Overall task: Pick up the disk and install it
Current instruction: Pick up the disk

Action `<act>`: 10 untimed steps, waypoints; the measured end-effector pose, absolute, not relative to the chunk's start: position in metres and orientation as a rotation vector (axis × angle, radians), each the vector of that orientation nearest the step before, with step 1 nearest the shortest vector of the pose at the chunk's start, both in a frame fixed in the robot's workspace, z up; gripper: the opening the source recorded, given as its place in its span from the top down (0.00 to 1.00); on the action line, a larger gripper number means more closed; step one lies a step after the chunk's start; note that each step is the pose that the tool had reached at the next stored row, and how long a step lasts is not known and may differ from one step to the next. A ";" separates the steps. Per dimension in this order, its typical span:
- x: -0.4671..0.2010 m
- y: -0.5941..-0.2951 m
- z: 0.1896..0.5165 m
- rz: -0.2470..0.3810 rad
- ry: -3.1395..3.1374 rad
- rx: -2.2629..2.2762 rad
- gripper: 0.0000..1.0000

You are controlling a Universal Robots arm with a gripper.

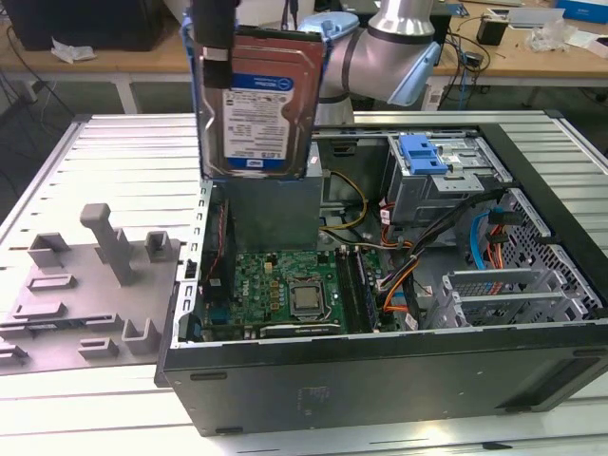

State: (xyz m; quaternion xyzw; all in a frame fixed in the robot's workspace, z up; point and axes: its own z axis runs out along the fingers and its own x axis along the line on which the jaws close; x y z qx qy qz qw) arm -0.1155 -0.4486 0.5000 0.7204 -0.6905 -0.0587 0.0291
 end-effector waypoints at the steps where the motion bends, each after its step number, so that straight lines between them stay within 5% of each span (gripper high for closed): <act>1: -0.111 -0.449 0.500 -0.182 -2.130 2.222 0.63; 10: -0.071 -0.457 0.501 -0.187 -2.127 2.219 0.63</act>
